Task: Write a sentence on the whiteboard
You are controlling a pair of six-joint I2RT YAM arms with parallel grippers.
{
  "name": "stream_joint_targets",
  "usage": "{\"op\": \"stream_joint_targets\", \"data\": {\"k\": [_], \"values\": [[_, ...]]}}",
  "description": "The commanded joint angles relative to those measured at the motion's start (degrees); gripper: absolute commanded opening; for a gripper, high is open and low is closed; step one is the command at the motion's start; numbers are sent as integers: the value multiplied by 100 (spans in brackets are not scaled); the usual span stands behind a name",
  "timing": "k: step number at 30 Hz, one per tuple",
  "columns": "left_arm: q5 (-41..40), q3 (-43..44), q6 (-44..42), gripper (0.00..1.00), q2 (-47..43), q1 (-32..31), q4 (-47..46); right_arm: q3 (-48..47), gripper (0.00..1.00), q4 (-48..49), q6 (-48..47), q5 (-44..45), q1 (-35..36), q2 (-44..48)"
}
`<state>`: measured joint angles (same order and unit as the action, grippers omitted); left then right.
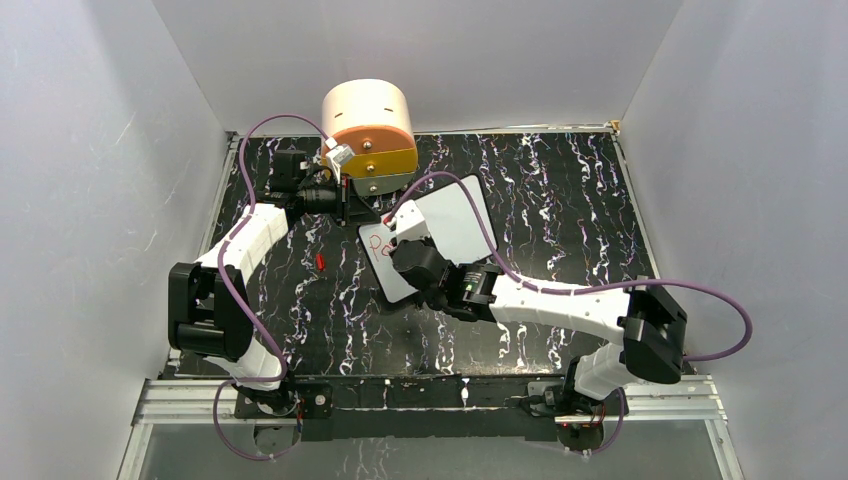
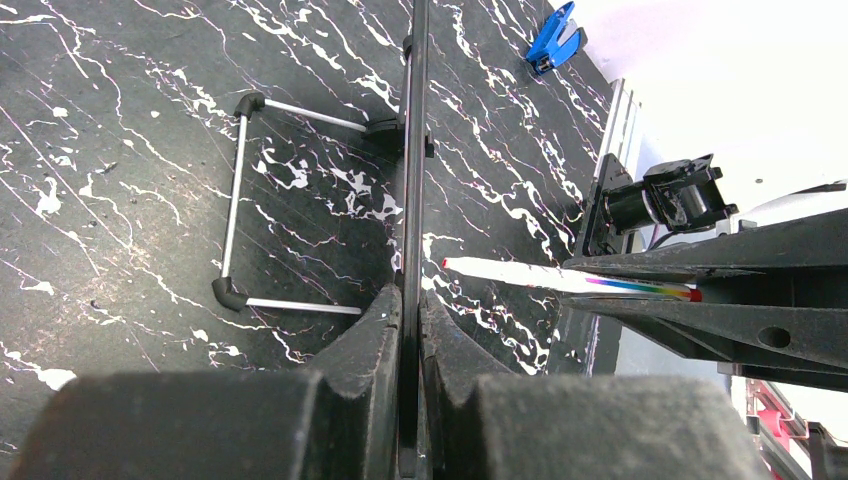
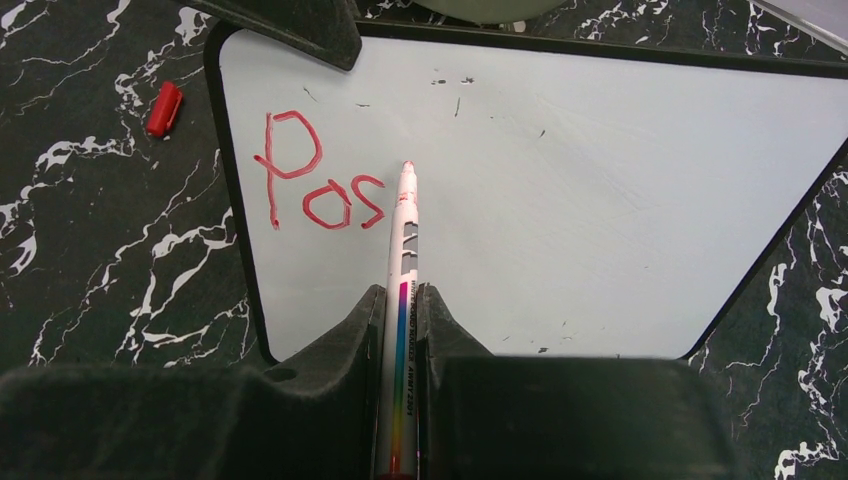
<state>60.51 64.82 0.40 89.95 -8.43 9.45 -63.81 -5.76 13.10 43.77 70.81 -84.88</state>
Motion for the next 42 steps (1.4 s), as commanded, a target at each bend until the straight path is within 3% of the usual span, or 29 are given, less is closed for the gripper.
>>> {"op": "stream_joint_targets", "data": {"k": [1,21,42], "values": [[-295,-125,-148,0,60,-45,310,-122,0,338,-54,104,-39,-74],[-286,-126,-155,0,61,-45,311,-244,0,417,-97,-8,-132,-274],[-359,-126,-153,0,42,-45,313,70,0,20,128,-293,-120,194]]}}
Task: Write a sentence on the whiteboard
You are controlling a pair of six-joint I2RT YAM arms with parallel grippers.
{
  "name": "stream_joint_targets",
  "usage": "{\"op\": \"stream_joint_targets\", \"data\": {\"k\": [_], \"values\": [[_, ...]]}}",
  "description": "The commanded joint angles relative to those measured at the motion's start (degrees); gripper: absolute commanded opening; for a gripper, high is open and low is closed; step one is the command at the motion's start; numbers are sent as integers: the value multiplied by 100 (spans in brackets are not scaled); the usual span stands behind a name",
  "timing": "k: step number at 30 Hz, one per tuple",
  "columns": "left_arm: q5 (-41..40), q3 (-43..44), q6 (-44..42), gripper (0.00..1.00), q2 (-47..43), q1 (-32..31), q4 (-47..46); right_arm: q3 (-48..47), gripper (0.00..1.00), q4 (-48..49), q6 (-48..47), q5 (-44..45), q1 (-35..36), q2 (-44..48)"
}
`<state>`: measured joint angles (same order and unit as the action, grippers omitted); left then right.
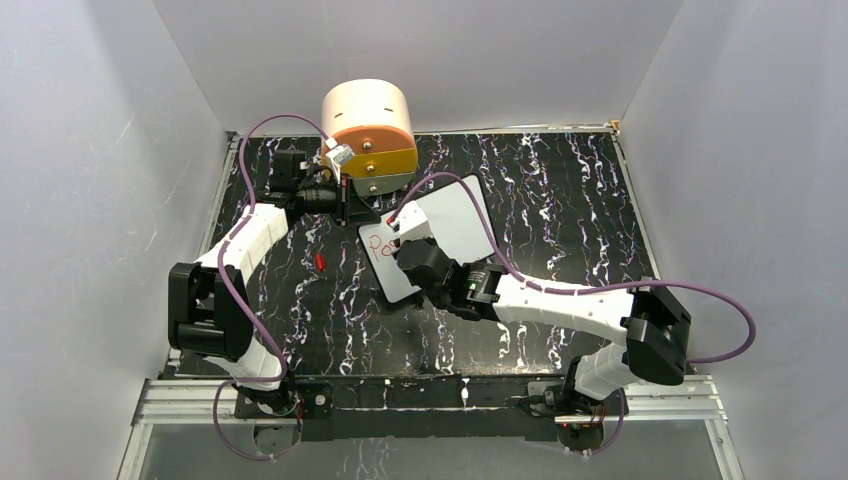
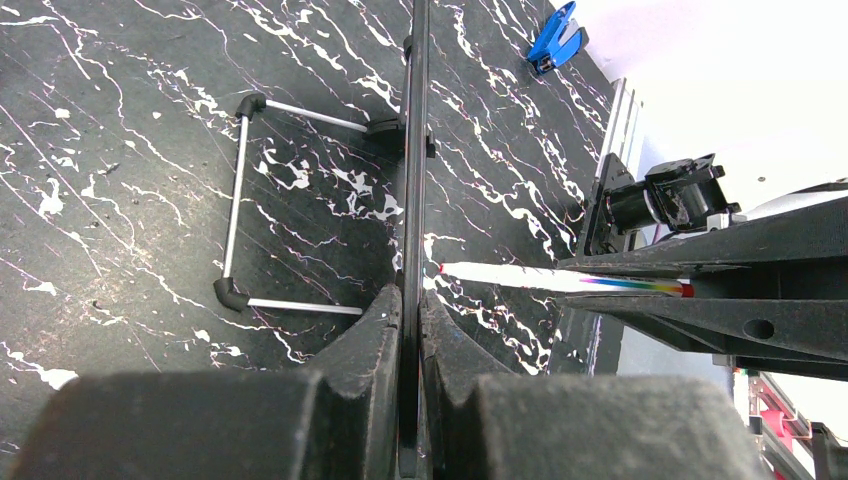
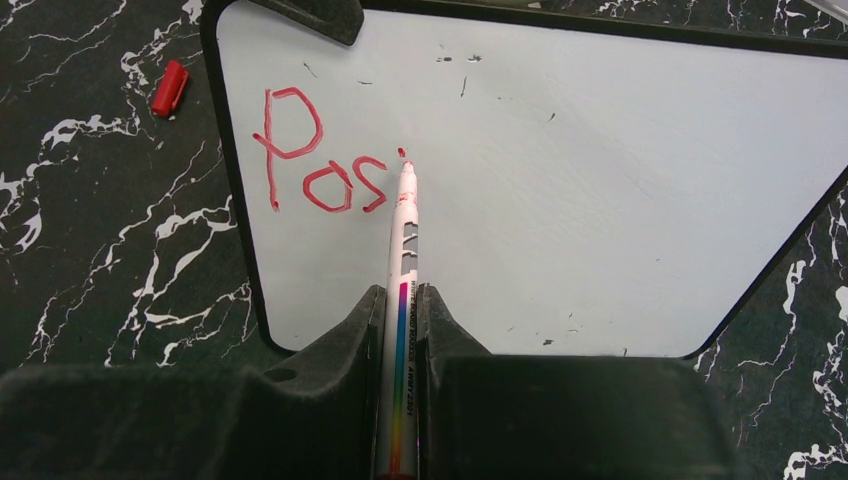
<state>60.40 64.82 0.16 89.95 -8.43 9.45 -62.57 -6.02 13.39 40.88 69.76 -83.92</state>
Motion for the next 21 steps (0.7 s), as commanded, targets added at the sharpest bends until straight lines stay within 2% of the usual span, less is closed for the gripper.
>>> {"op": "stream_joint_targets", "data": {"k": [1,21], "values": [[-338,-123,-127,0,34,-45,312,-61,0,50,102,-15,-15,81],[-310,-127,-113,0,46,-45,320,-107,0,242,151,158,-17,-187]]}}
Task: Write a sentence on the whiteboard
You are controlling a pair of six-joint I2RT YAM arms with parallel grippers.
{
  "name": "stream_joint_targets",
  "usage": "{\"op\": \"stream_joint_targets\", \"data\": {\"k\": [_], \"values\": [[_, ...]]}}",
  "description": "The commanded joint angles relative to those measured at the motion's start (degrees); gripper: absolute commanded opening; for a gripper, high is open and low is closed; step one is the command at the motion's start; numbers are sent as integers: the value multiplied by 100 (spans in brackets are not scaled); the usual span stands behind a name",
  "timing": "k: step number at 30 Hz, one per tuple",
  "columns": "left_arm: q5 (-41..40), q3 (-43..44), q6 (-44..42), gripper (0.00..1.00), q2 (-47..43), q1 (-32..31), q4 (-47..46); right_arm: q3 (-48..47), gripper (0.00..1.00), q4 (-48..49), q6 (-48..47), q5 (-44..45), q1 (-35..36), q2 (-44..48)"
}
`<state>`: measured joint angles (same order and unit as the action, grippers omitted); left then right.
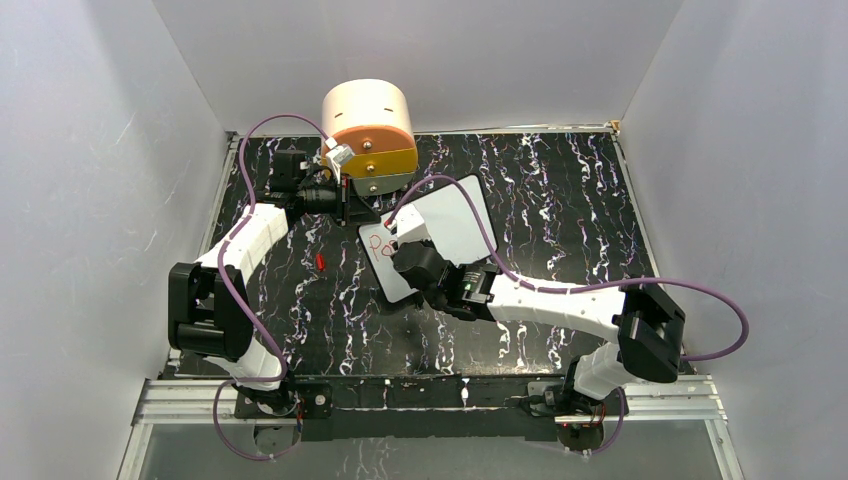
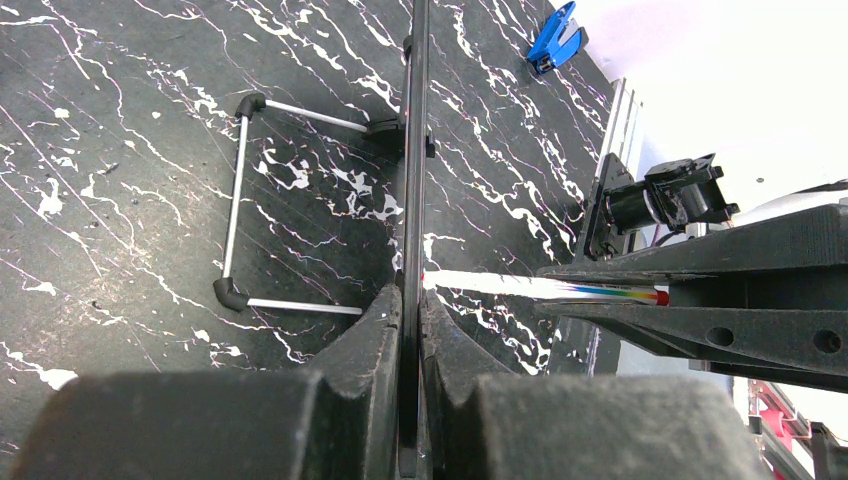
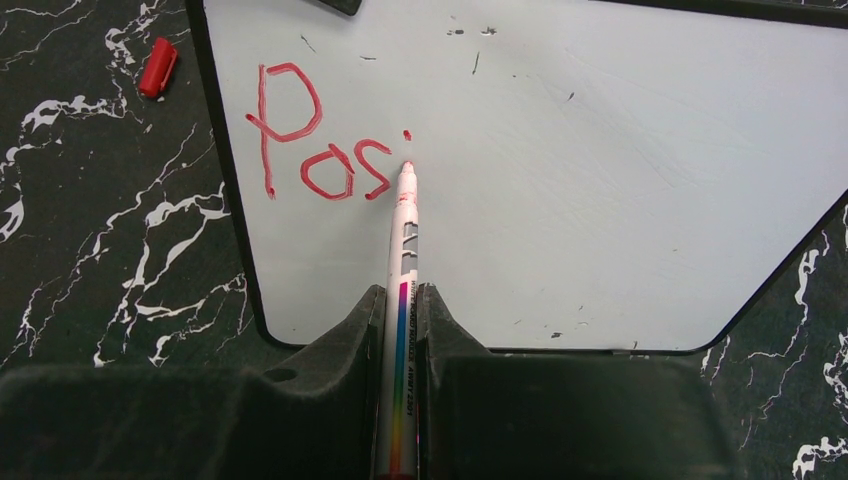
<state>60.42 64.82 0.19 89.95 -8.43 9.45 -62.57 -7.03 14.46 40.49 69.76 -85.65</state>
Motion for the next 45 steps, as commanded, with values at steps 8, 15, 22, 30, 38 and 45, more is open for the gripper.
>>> {"op": "stream_joint_targets", "data": {"k": [8,15,22,30,38,45], "values": [[-295,-116,-115,0,49,-45,315,-145,0,399,-5,225,-19,-70],[-303,-111,-116,0,51,-44,318,-255,0,67,123,207,-15,-179],[-305,-116,-115,0,63,-45,320,-290,0,-472,454,98,-18,-210],[-310,-117,-115,0,58,-45,310,-304,0,-619,523,-18,-16,-223],[-335,-118,-115,0,68,-45,319,-213,0,-325,366,38,-23,19],[-346,-118,-124,0,77,-45,315,-18,0,-22,170,233,-35,228]]}}
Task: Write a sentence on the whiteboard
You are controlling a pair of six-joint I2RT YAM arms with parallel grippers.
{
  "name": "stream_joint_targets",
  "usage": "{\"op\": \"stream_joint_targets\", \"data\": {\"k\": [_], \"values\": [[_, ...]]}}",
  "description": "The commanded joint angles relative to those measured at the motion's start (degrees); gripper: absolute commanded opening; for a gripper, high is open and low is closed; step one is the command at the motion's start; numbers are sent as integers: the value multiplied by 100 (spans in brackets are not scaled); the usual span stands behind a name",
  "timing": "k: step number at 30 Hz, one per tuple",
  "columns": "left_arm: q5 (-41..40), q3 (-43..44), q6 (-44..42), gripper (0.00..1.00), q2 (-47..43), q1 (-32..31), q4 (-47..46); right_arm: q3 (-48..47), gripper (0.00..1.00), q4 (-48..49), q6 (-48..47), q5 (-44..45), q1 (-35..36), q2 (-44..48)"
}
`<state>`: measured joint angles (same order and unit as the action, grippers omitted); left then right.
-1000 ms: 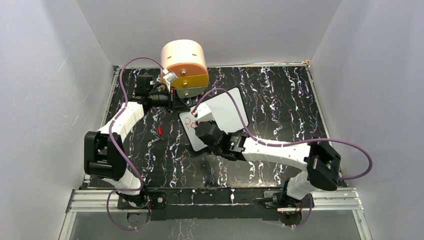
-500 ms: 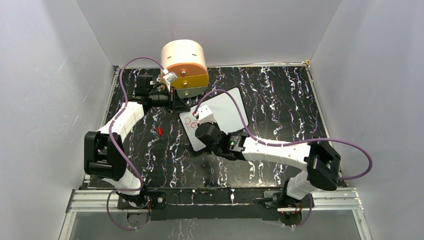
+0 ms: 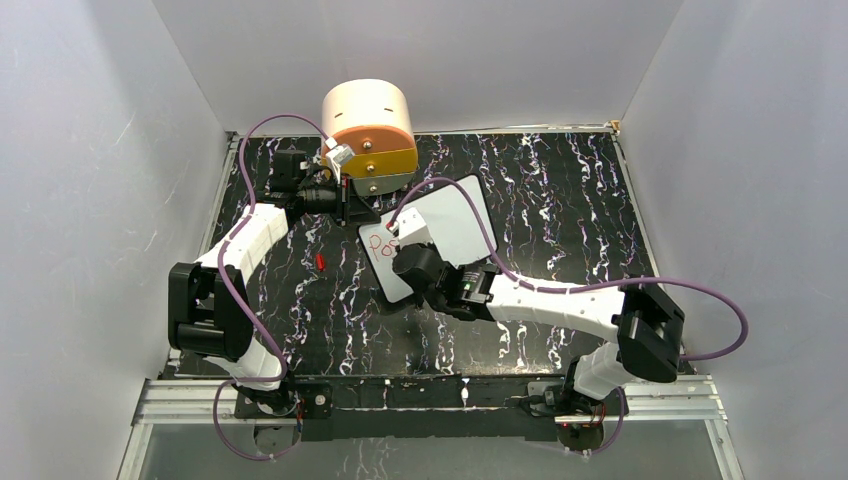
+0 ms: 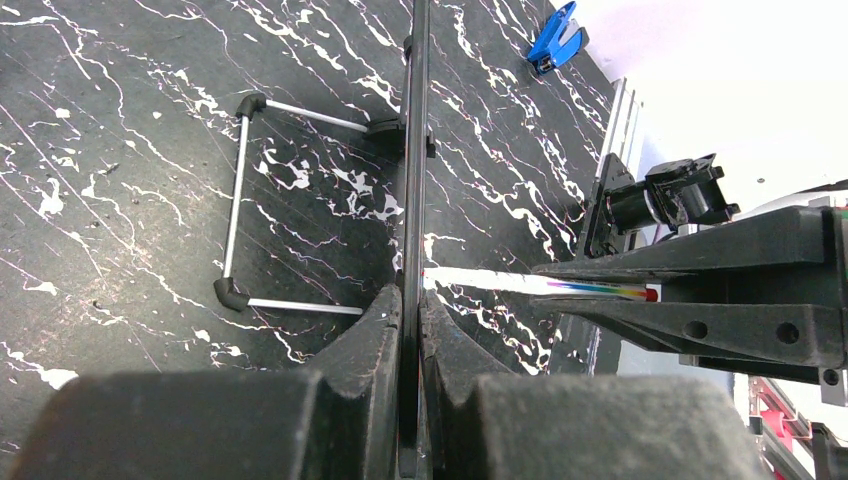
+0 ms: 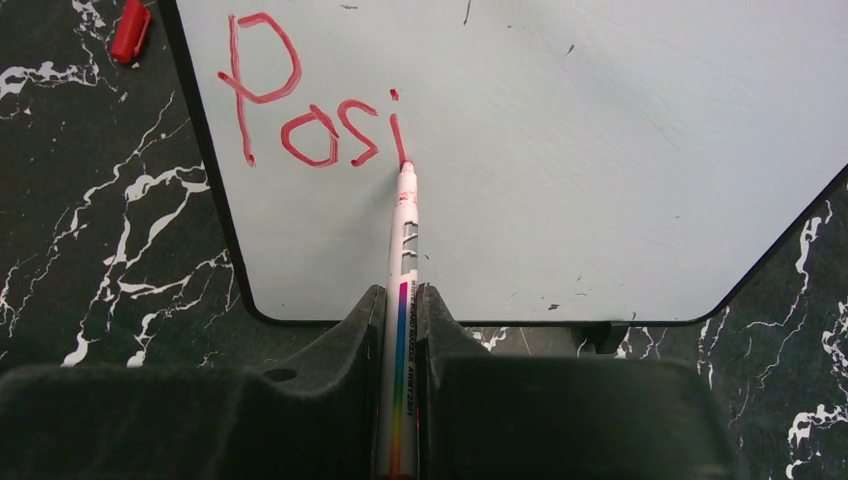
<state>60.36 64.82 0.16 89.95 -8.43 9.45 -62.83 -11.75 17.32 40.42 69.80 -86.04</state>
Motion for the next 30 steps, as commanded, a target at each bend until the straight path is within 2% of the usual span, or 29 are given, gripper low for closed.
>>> {"op": "stream_joint_targets", "data": {"k": [1,30], "values": [[-330,-114,-122,0,82,-45,313,11,0,453,-124,258,-48,264],[-321,-123,-131,0,83,-45,314,104,0,884,-367,13,-175,203]]}}
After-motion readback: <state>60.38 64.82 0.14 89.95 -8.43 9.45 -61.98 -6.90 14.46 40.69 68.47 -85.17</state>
